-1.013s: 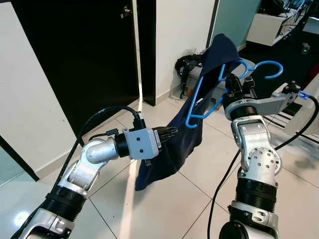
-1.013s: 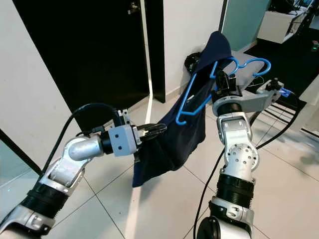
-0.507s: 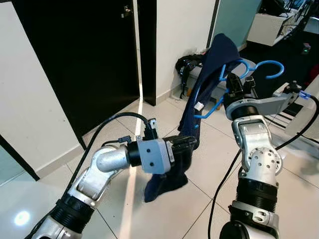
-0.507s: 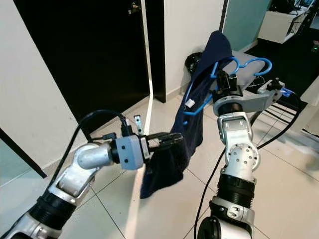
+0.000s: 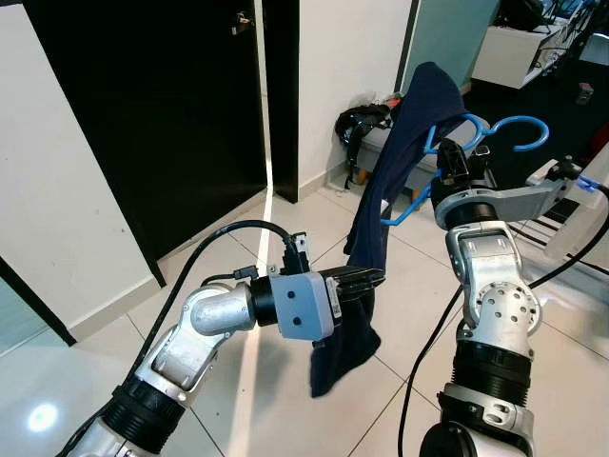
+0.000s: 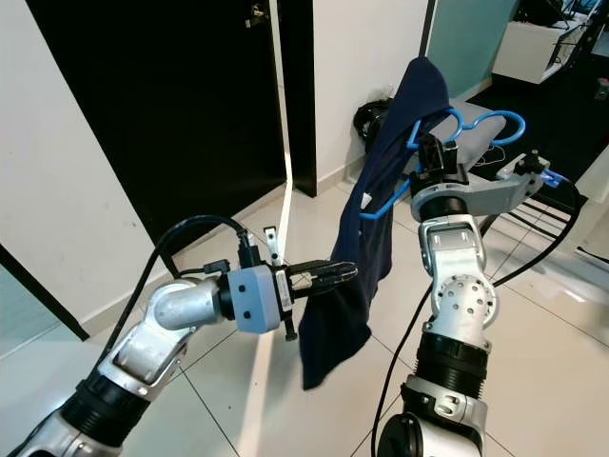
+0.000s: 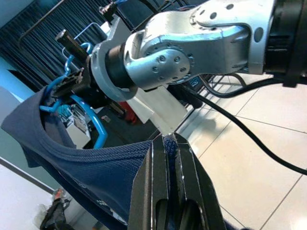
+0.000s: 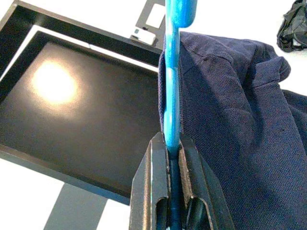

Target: Hang hanger

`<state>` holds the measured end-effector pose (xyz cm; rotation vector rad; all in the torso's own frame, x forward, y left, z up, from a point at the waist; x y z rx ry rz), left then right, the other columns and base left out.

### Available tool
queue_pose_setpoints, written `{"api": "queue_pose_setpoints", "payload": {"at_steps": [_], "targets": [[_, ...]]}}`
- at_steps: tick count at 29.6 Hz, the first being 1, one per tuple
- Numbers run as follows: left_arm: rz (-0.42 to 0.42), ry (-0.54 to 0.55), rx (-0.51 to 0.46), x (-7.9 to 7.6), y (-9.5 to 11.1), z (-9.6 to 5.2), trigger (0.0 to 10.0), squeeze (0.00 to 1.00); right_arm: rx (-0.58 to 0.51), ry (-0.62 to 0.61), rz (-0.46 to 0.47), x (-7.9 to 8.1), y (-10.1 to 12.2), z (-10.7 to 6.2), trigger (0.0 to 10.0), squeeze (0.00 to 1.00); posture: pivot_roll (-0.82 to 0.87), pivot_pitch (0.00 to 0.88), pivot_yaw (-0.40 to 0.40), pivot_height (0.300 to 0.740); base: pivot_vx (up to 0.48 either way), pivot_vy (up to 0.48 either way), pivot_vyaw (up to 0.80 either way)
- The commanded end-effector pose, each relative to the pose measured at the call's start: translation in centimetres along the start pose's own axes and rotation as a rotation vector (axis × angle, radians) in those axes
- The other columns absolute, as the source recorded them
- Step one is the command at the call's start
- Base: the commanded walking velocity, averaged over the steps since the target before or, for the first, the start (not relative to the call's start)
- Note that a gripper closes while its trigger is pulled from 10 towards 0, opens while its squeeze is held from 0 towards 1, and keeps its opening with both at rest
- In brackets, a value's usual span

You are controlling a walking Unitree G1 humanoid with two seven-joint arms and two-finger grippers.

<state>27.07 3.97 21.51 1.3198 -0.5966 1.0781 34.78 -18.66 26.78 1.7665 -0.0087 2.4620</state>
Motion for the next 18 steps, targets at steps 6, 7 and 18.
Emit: {"api": "queue_pose_setpoints", "payload": {"at_steps": [6,7,18], "targets": [[0.038,-0.049,0.029,-0.3,-0.5,-0.5,10.0,0.00,-0.017,0.060,0.090,1.3,0.1,0.3,10.0,0.00,-0.05,0.084,-0.002,0.740,0.000,0.000,0.00],[0.038,-0.049,0.029,-0.3,-0.5,-0.5,10.0,0.00,-0.017,0.060,0.090,1.3,0.1,0.3,10.0,0.00,-0.05,0.084,-0.002,0.740,0.000,0.000,0.00],[0.056,-0.063,0.006,-0.3,-0.1,0.0,10.0,0.00,-0.030,0.065,0.098,1.3,0.2,0.3,10.0,0.00,-0.04,0.093,-0.012,0.740,0.000,0.000,0.00]]}}
Point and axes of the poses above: a point about 5 cm out from each wrist's last joint towards the gripper, its own z axis pointing out of the wrist towards the gripper, its own y axis along the axis of the wrist's last joint, x = y × z, the point moved 1 cm from there along z, pointing out of the wrist towards the gripper, and after that the axes turned 14 degrees about z, right-handed, at the moved point
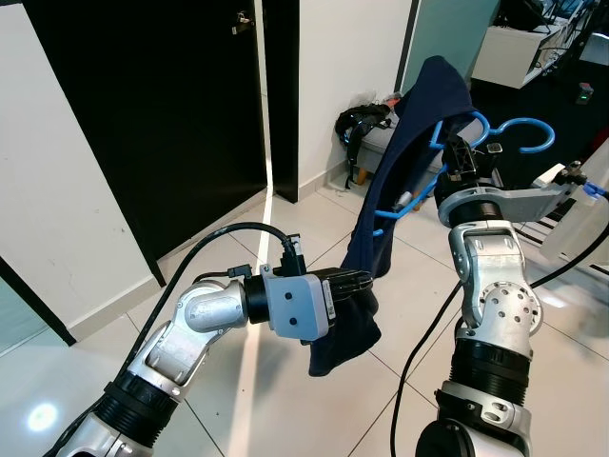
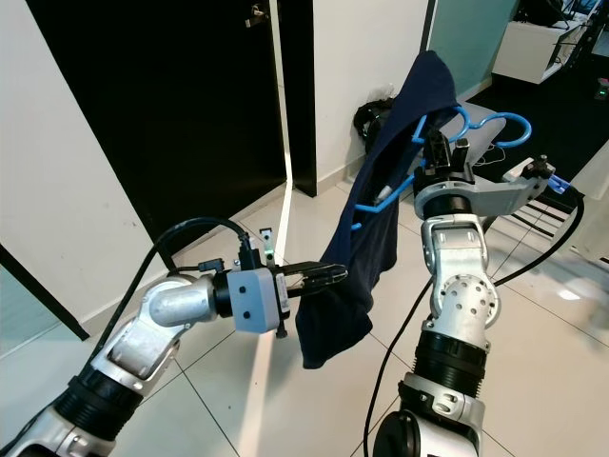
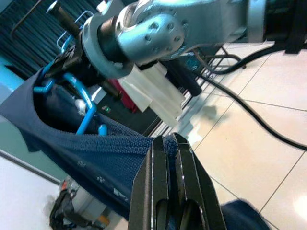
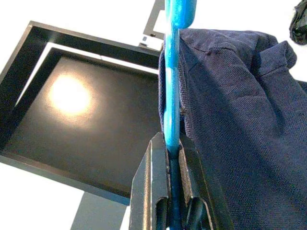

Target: Hang hanger

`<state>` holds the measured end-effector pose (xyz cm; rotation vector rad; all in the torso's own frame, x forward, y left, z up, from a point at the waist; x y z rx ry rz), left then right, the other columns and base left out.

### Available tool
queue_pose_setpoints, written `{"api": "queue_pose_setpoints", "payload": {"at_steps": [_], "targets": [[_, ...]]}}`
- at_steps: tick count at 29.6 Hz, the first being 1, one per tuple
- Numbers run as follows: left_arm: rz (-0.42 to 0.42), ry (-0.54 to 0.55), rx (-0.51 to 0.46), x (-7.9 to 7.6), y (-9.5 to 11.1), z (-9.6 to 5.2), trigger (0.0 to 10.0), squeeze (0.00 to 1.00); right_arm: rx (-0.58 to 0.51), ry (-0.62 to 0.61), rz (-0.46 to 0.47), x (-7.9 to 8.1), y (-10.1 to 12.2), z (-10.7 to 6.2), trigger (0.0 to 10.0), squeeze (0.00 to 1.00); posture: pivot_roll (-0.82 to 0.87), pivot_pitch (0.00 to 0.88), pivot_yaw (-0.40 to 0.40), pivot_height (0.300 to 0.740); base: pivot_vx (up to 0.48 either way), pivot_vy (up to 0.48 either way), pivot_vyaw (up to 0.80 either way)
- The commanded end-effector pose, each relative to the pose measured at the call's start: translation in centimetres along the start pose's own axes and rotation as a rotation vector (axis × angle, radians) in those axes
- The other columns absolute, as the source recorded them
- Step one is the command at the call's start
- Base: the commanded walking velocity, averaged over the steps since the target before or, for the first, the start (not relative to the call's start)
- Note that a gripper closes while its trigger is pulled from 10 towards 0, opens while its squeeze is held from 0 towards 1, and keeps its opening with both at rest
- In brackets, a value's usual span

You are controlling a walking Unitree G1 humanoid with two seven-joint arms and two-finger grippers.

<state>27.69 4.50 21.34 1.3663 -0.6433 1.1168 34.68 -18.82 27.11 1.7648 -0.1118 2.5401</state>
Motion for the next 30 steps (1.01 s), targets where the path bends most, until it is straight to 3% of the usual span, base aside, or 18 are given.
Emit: {"api": "queue_pose_setpoints", "payload": {"at_steps": [1,2,4,6,11,13,15,16,17,18,21,22,25,27,30], "targets": [[0.003,-0.026,-0.034,-0.5,0.6,0.4,10.0,0.00,-0.011,0.039,0.006,1.0,-0.1,0.3,10.0,0.00,-0.04,0.093,-0.012,0.740,0.000,0.000,0.00],[-0.005,-0.024,-0.068,-0.8,1.3,1.2,10.0,0.00,0.004,0.023,-0.032,0.7,-0.5,0.3,10.0,0.00,-0.04,0.094,-0.012,0.740,0.000,0.000,0.00],[-0.005,-0.024,-0.068,-0.8,1.3,1.2,10.0,0.00,0.004,0.023,-0.032,0.7,-0.5,0.3,10.0,0.00,-0.04,0.094,-0.012,0.740,0.000,0.000,0.00],[-0.016,0.004,-0.141,-0.3,2.5,2.8,10.0,0.00,0.034,-0.002,-0.082,0.1,-1.3,0.3,10.0,0.00,-0.04,0.094,-0.014,0.740,0.000,0.000,0.00],[-0.014,0.028,-0.181,0.3,3.2,3.6,10.0,0.00,0.046,-0.012,-0.101,0.0,-1.6,0.2,10.0,0.00,-0.04,0.096,-0.012,0.740,0.000,0.000,0.00],[-0.012,0.052,-0.208,1.0,3.7,4.2,10.0,0.00,0.079,-0.075,-0.209,-1.1,-2.0,0.1,10.0,0.00,-0.04,0.098,-0.010,0.740,0.000,0.000,0.00],[-0.012,0.052,-0.208,1.0,3.7,4.2,10.0,0.00,0.079,-0.075,-0.209,-1.1,-2.0,0.1,10.0,0.00,-0.04,0.098,-0.010,0.740,0.000,0.000,0.00],[-0.013,0.058,-0.211,1.1,3.7,4.4,10.0,0.00,0.113,-0.126,-0.284,-2.0,-2.4,-0.1,10.0,0.00,-0.04,0.097,-0.010,0.740,0.000,0.000,0.00],[-0.013,0.058,-0.211,1.1,3.7,4.4,10.0,0.00,0.113,-0.126,-0.284,-2.0,-2.4,-0.1,10.0,0.00,-0.04,0.097,-0.010,0.740,0.000,0.000,0.00],[-0.017,0.063,-0.202,1.1,3.6,4.6,10.0,0.00,0.191,-0.167,-0.358,-3.0,-3.6,-0.5,10.0,0.00,-0.04,0.099,-0.012,0.740,0.000,0.000,0.00],[-0.024,0.073,-0.184,1.1,3.4,4.8,10.0,0.00,0.287,-0.193,-0.425,-3.9,-4.9,-1.0,10.0,0.00,-0.04,0.099,-0.012,0.740,0.000,0.000,0.00],[-0.042,0.090,-0.174,1.3,3.4,5.1,10.0,0.00,0.379,-0.206,-0.492,-4.6,-6.1,-1.6,10.0,0.00,-0.04,0.101,-0.013,0.740,0.000,0.000,0.00],[-0.075,0.119,-0.174,1.5,3.5,5.4,10.0,0.00,0.445,-0.209,-0.536,-5.0,-6.8,-2.1,10.0,0.00,-0.04,0.101,-0.014,0.740,0.000,0.000,0.00],[-0.177,0.177,-0.198,1.9,4.1,6.0,10.0,0.00,0.510,-0.213,-0.597,-5.4,-7.2,-2.5,10.0,0.00,-0.04,0.099,-0.015,0.740,0.000,0.000,0.00],[-0.245,0.158,-0.189,1.3,4.1,6.4,10.0,0.00,0.567,-0.190,-0.638,-5.4,-7.5,-2.7,10.0,0.00,-0.04,0.098,-0.015,0.740,0.000,0.000,0.00]]}}
Point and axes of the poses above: a point about 5 cm out from each wrist's last joint towards the gripper, its own z axis pointing out of the wrist towards the gripper, its own y axis along the axis of the wrist's last joint, x = y × z, the point moved 1 cm from there along z, pointing out of the wrist towards the gripper, and after that the axes turned 14 degrees about z, right-handed, at the moved point
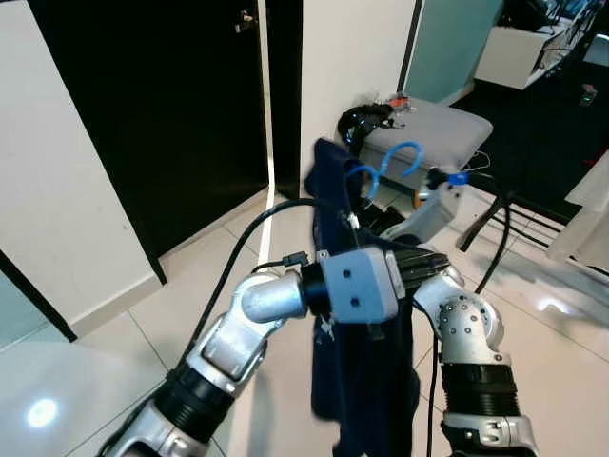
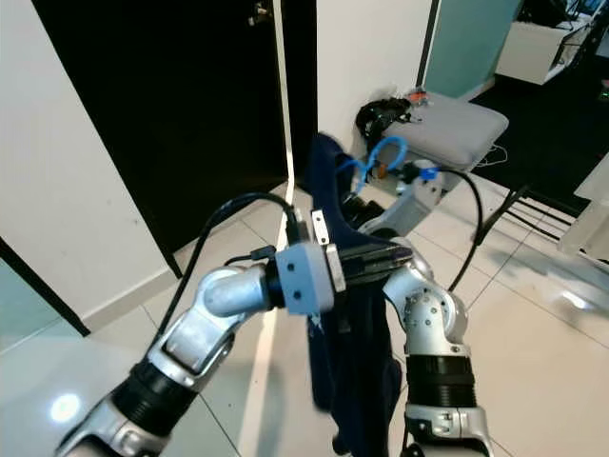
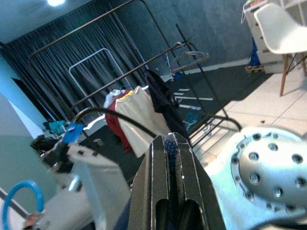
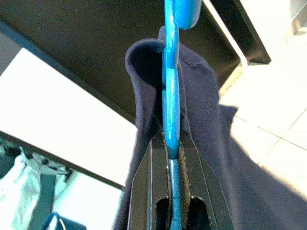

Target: Hang hanger

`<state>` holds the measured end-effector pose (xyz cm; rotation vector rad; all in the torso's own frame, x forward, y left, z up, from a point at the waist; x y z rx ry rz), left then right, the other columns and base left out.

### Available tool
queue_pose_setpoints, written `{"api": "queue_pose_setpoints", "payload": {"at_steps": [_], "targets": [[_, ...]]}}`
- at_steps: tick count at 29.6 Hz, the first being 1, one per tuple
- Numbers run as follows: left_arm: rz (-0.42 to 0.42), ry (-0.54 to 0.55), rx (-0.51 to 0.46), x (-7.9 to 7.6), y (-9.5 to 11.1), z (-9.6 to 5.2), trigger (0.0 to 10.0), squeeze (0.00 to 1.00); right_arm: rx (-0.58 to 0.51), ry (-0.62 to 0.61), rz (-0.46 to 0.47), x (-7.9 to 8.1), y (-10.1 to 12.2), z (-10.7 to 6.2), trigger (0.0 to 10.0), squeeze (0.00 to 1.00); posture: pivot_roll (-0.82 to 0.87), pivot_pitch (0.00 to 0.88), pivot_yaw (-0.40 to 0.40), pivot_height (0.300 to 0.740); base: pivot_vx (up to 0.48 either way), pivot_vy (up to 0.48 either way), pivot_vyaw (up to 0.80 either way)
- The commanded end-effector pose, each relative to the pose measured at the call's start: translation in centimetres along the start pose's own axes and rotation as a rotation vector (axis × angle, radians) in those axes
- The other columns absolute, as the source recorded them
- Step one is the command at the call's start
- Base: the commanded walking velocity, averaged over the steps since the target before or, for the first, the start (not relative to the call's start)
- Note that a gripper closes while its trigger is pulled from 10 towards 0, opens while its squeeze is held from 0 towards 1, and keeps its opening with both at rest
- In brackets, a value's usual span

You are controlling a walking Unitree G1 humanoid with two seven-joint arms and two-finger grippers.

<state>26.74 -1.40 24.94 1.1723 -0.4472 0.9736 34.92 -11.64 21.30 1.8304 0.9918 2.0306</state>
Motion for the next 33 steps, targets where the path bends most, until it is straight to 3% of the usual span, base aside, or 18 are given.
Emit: {"api": "queue_pose_setpoints", "payload": {"at_steps": [1,4,5,6,7,9,10,11,15,17,21,25,29,31,32,33], "targets": [[-0.036,-0.002,-0.034,-0.3,0.8,0.5,10.0,0.00,0.037,0.030,-0.043,0.4,-0.4,-0.1,10.0,0.00,-0.04,0.098,-0.015,0.740,0.000,0.000,0.00],[-0.051,-0.018,-0.018,-0.6,0.5,0.4,10.0,0.00,0.053,0.045,-0.064,0.5,-0.5,-0.2,10.0,0.00,-0.04,0.098,-0.015,0.740,0.000,0.000,0.00],[-0.076,-0.027,0.012,-0.9,0.1,0.2,10.0,1.00,0.077,0.068,-0.102,0.6,-0.5,-0.4,10.0,0.00,-0.04,0.097,-0.014,0.740,0.000,0.000,0.00],[-0.100,-0.053,0.067,-1.4,-0.7,-0.5,10.0,1.00,0.115,0.106,-0.186,0.4,-0.1,-1.0,10.0,0.00,-0.04,0.095,-0.019,0.740,0.000,0.000,0.00],[-0.100,-0.053,0.067,-1.4,-0.7,-0.5,10.0,1.00,0.115,0.106,-0.186,0.4,-0.1,-1.0,10.0,0.00,-0.04,0.095,-0.019,0.740,0.000,0.000,0.00],[-0.128,-0.084,0.164,-1.7,-1.9,-1.9,10.0,1.00,0.176,0.169,-0.309,0.1,1.0,-2.3,10.0,0.00,-0.04,0.094,-0.020,0.740,0.000,0.000,0.00],[-0.128,-0.084,0.164,-1.7,-1.9,-1.9,10.0,1.00,0.176,0.169,-0.309,0.1,1.0,-2.3,10.0,0.00,-0.04,0.094,-0.020,0.740,0.000,0.000,0.00],[-0.142,-0.069,0.210,-1.2,-2.5,-3.0,10.0,1.00,0.232,0.240,-0.399,0.0,1.9,-3.6,10.0,0.00,-0.04,0.093,-0.024,0.740,0.000,0.000,0.00],[-0.145,-0.017,0.252,0.0,-2.7,-3.9,10.0,1.00,0.282,0.282,-0.495,-0.5,3.0,-4.8,10.0,0.00,-0.04,0.089,-0.028,0.740,0.000,0.000,0.00],[-0.145,-0.017,0.252,0.0,-2.7,-3.9,10.0,1.00,0.282,0.282,-0.495,-0.5,3.0,-4.8,10.0,0.00,-0.04,0.089,-0.028,0.740,0.000,0.000,0.00],[-0.146,0.053,0.243,1.8,-2.3,-4.3,10.0,1.00,0.316,0.348,-0.588,-0.7,4.4,-6.2,10.0,0.00,-0.04,0.083,-0.030,0.740,0.000,0.000,0.00],[-0.145,0.079,0.235,2.4,-2.1,-4.4,10.0,1.00,0.335,0.385,-0.616,-0.7,4.7,-6.8,10.0,0.00,-0.04,0.084,-0.030,0.740,0.000,0.000,0.00],[-0.107,0.114,0.211,4.0,-1.5,-4.8,10.0,1.00,0.410,0.475,-0.705,-0.8,6.0,-8.7,10.0,0.00,-0.04,0.084,-0.033,0.740,0.000,0.000,0.00],[-0.074,0.129,0.189,5.7,-0.9,-6.0,10.0,1.00,0.493,0.553,-0.765,-0.8,8.0,-10.9,10.0,0.00,-0.04,0.086,-0.033,0.740,0.000,0.000,0.00],[-0.074,0.129,0.189,5.7,-0.9,-6.0,10.0,1.00,0.493,0.553,-0.765,-0.8,8.0,-10.9,10.0,0.00,-0.04,0.086,-0.033,0.740,0.000,0.000,0.00],[-0.074,0.147,0.168,6.9,-0.5,-7.0,10.0,1.00,0.535,0.576,-0.793,-0.9,9.4,-12.1,10.0,0.00,-0.04,0.086,-0.036,0.740,0.000,0.000,0.00]]}}
Point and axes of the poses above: a point about 5 cm out from each wrist's last joint towards the gripper, its own z axis pointing out of the wrist towards the gripper, its own y axis along the axis of the wrist's last joint, x = y × z, the point moved 1 cm from there along z, pointing out of the wrist towards the gripper, and after that the axes turned 14 degrees about z, right-handed, at the moved point
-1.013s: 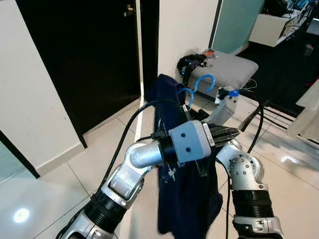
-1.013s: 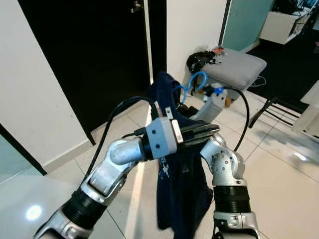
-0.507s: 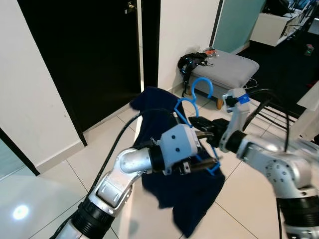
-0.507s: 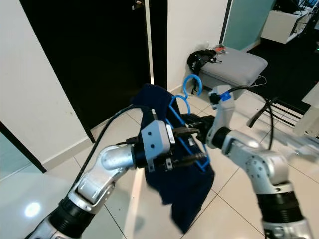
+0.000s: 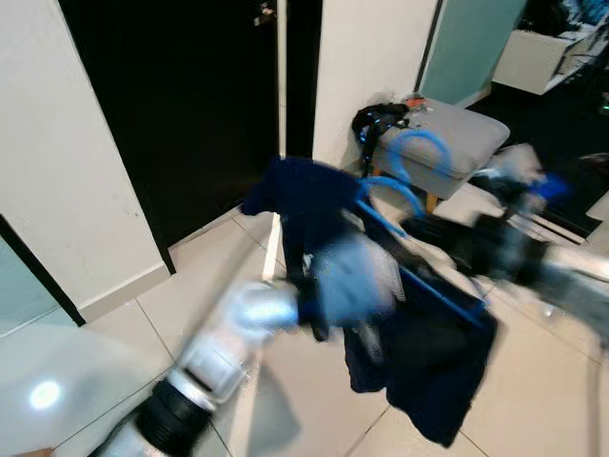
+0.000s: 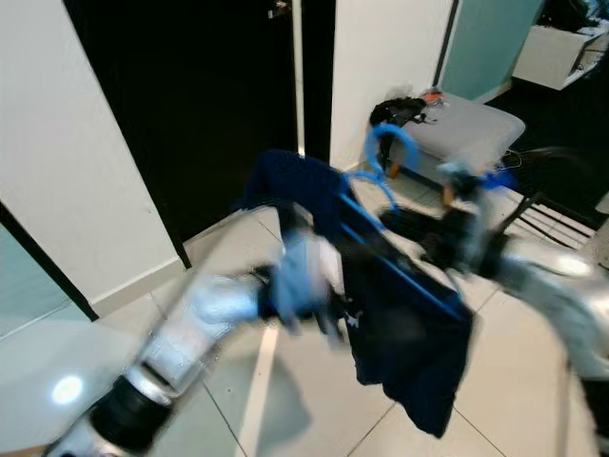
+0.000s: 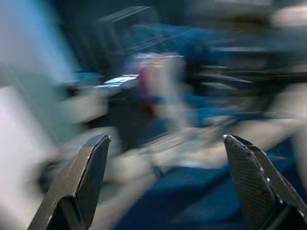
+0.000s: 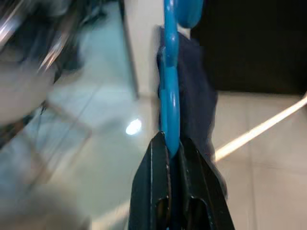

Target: Hang hanger

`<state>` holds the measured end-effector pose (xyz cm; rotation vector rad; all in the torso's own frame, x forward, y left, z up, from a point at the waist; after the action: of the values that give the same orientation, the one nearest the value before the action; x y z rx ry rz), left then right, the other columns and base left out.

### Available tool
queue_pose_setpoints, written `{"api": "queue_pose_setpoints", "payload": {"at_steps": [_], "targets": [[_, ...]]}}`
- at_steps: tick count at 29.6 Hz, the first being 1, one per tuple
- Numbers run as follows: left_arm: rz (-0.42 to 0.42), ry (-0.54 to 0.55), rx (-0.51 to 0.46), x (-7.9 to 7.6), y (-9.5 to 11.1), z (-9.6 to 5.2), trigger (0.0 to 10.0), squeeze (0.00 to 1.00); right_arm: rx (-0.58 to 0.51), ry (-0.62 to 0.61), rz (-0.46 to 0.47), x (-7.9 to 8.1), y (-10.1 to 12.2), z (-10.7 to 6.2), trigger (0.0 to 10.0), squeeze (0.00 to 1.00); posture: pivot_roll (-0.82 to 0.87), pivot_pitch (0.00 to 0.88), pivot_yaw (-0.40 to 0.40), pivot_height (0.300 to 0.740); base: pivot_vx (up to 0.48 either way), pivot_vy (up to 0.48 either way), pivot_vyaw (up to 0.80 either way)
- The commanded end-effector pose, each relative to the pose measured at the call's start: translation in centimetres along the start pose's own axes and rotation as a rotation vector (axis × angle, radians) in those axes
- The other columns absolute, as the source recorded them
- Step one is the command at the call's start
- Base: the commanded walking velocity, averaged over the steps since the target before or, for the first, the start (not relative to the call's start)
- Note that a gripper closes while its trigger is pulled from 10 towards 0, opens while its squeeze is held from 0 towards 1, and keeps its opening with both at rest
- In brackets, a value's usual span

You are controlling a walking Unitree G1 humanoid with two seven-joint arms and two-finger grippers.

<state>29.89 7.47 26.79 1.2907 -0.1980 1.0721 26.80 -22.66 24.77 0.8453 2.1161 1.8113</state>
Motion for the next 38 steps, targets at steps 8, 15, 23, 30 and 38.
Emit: {"api": "queue_pose_setpoints", "payload": {"at_steps": [8,15,23,30,38], "targets": [[-0.017,0.102,-0.050,5.0,1.0,-3.6,10.0,1.00,0.082,0.127,-0.125,0.7,3.4,-5.7,10.0,0.00,-0.05,0.091,-0.041,0.740,0.000,0.000,0.00],[-0.142,0.015,-0.040,5.6,0.6,-6.5,10.0,0.53,0.083,0.130,-0.219,1.0,6.1,-8.2,10.0,0.00,-0.05,0.090,-0.039,0.740,0.000,0.000,0.00],[-0.417,-0.164,-0.090,2.8,0.1,-7.8,10.0,0.00,0.022,0.189,-0.281,2.1,8.2,-9.5,10.0,0.00,-0.06,0.087,-0.037,0.740,0.000,0.000,0.00],[-0.442,-0.146,-0.064,2.6,-1.1,-7.8,10.0,0.00,0.031,0.241,-0.287,2.8,8.1,-9.2,10.0,0.00,-0.06,0.087,-0.032,0.740,0.000,0.000,0.00],[-0.415,-0.114,-0.020,3.0,-2.3,-8.1,10.0,0.00,0.017,0.275,-0.305,3.4,8.6,-9.0,10.0,0.00,-0.07,0.085,-0.025,0.740,0.000,0.000,0.00]]}}
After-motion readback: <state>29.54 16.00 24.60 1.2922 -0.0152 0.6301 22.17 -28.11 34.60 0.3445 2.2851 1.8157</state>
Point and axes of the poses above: a point about 5 cm out from each wrist's last joint towards the gripper, its own z axis pointing out of the wrist towards the gripper, its own y axis along the axis of the wrist's last joint, x = y × z, the point moved 1 cm from there along z, pointing out of the wrist towards the gripper, and after that the axes turned 14 degrees about z, right-handed, at the moved point
